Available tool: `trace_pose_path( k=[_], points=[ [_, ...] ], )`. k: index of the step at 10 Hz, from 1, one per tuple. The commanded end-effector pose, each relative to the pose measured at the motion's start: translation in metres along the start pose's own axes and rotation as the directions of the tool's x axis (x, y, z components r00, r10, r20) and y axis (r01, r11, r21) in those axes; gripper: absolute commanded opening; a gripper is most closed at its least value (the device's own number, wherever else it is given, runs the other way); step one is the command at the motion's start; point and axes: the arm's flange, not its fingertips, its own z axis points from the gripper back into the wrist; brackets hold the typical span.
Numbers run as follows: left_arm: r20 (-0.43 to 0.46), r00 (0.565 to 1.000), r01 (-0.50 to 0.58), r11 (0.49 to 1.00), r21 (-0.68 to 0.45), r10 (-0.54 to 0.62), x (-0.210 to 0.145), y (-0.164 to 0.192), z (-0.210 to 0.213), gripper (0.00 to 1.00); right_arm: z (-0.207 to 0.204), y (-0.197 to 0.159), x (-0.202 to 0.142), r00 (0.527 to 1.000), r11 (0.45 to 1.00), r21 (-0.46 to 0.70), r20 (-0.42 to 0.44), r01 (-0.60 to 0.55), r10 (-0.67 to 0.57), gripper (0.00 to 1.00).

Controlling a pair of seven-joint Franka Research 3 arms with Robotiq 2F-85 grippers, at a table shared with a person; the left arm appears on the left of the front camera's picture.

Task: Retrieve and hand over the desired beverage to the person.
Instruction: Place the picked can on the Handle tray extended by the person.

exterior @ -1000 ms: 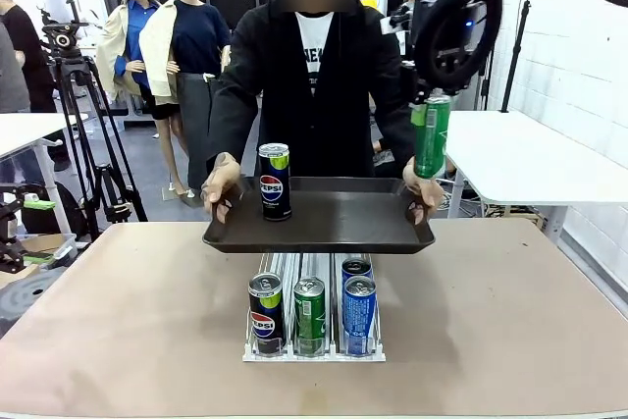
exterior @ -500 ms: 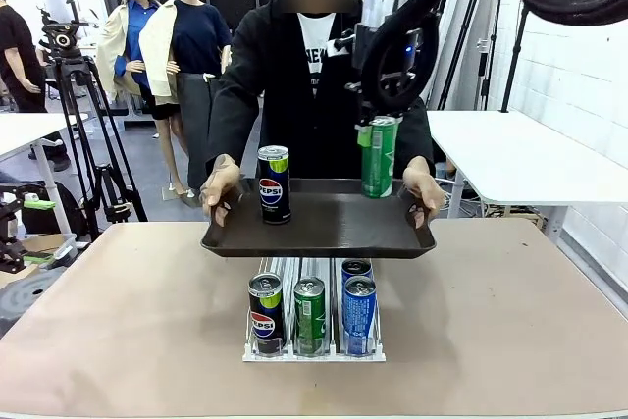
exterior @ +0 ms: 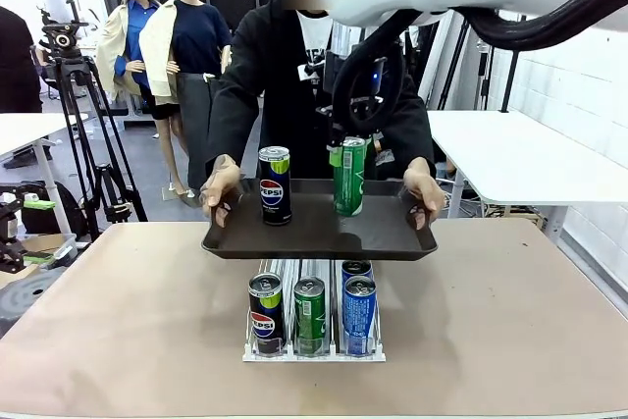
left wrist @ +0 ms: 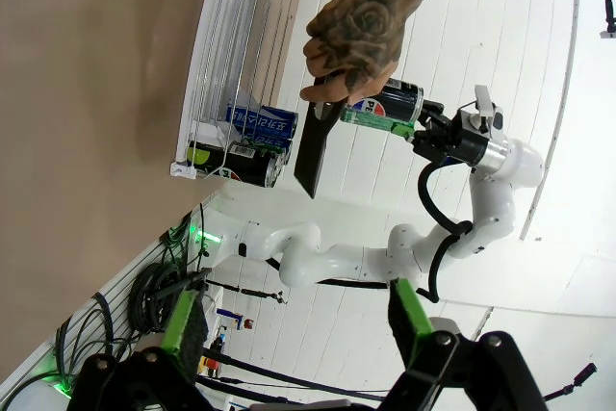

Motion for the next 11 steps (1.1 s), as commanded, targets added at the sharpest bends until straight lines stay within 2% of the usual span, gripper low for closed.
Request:
trace_pose_path(
  k=[1, 3, 11],
  points=[
    [-0.001, 1.0, 0.001, 1.0, 0.006, -0.001, -0.004, -0.001, 0.001, 1.0, -0.003, -0.006, 0.006, 0.999, 0.999, -0.008, 0.027, -0.041, 0.041, 0.26],
    [-0.001, 1.0, 0.001, 1.0, 0.006, -0.001, -0.004, -0.001, 0.001, 1.0, -0.015, -0.015, 0.005, 0.996, 0.998, 0.005, 0.049, -0.069, 0.069, 0.26],
    [-0.001, 1.0, 0.001, 1.0, 0.006, -0.001, -0.004, -0.001, 0.001, 1.0, -0.029, -0.034, 0.003, 0.999, 0.997, 0.065, 0.006, -0.039, 0.039, 0.26]
  ],
)
